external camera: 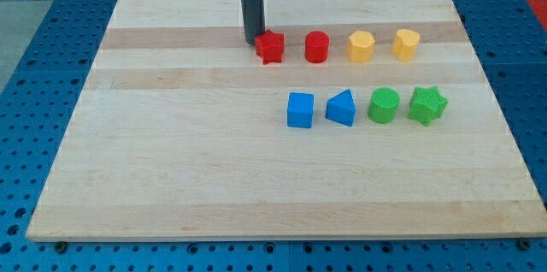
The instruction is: Slide the red circle down
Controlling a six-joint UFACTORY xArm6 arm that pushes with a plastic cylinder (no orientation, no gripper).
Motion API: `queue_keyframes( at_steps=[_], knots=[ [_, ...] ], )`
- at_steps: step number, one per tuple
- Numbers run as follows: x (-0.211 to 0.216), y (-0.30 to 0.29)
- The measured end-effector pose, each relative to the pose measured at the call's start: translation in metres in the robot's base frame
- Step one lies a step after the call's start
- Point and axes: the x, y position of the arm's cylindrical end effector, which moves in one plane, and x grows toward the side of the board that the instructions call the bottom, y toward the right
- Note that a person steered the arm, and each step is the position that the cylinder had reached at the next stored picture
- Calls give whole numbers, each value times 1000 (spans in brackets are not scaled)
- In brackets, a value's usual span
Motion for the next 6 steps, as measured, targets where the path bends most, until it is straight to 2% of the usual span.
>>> queue_keyframes(
  at_steps=[1, 2, 3, 4, 5, 6],
  knots=[
    [-12, -7],
    [-42, 20],
    [-49, 92],
    [-10, 113],
    [35, 107],
    [37, 104]
  ],
)
